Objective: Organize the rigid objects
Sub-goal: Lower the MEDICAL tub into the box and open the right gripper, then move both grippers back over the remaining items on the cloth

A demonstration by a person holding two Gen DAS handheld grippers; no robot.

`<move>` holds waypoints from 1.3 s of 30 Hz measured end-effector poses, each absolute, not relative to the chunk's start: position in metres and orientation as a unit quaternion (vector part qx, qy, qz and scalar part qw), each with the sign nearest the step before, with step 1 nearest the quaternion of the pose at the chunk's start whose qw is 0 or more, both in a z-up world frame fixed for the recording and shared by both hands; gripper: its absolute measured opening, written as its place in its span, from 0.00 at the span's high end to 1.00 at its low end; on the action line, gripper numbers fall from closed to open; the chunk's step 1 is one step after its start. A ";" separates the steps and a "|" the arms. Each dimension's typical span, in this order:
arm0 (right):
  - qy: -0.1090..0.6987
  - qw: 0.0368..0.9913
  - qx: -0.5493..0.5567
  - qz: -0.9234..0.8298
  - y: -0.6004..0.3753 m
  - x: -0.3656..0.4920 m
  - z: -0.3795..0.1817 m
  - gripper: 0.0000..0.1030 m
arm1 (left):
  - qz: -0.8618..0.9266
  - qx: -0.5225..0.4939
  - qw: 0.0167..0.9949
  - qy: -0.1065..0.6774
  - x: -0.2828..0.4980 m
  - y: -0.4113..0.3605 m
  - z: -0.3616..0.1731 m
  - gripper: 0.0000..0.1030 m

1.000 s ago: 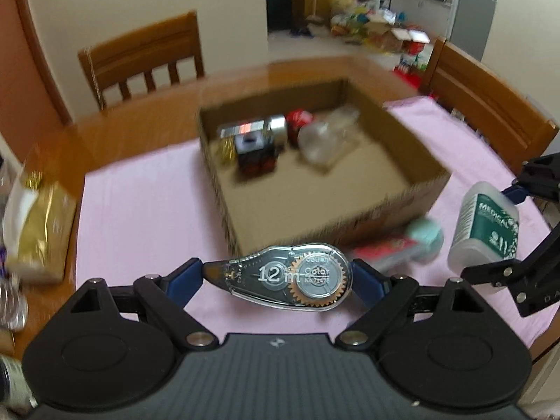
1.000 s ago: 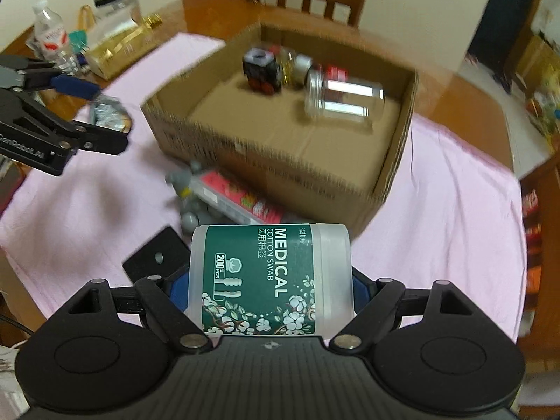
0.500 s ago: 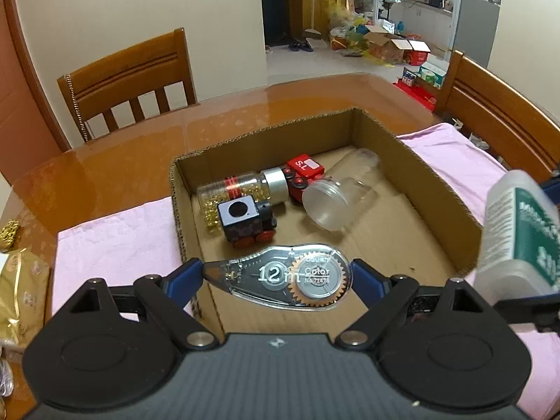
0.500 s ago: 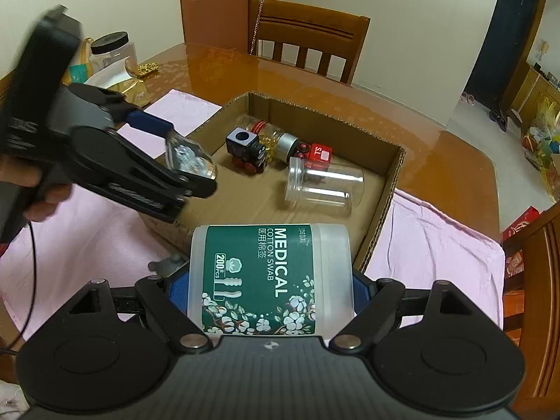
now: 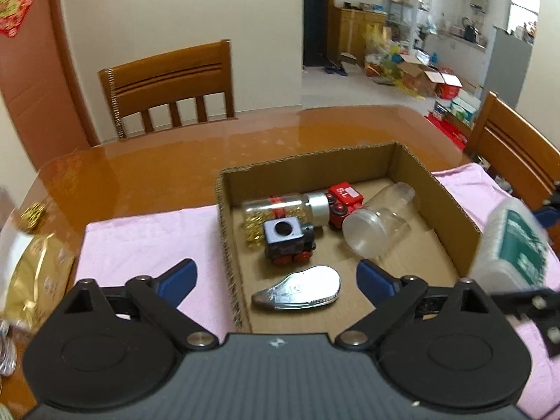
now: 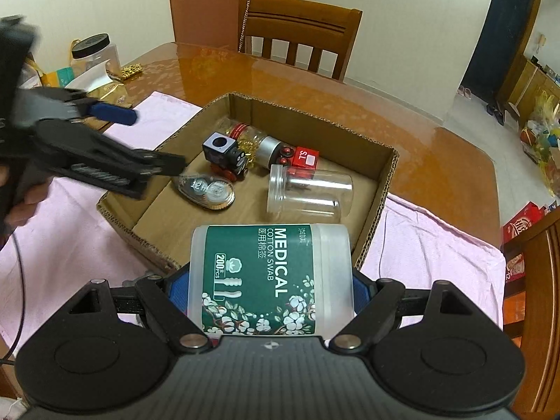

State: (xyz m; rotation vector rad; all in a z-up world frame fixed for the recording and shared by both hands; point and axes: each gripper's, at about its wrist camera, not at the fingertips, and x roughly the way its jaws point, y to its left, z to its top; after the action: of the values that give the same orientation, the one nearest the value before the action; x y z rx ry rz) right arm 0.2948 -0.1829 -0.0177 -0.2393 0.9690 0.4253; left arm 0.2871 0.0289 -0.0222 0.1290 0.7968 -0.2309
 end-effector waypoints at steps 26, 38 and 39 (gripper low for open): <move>0.432 0.885 -0.086 0.152 -0.177 0.319 -0.003 0.00 | -0.043 0.044 0.900 0.432 0.192 0.067 -0.039 0.02; 0.450 0.887 -0.046 0.091 -0.184 0.250 -0.027 0.00 | -0.061 0.035 0.902 0.426 0.169 0.072 -0.040 0.02; 0.453 0.887 -0.043 0.082 -0.185 0.245 -0.032 0.00 | -0.064 0.035 0.901 0.427 0.167 0.072 -0.041 0.02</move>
State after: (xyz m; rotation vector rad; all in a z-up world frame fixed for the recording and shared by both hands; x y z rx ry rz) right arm 0.2447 -0.1847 -0.0317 -0.0899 0.9425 0.1703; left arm 0.1671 0.0722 -0.0407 0.0724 0.8836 -0.1317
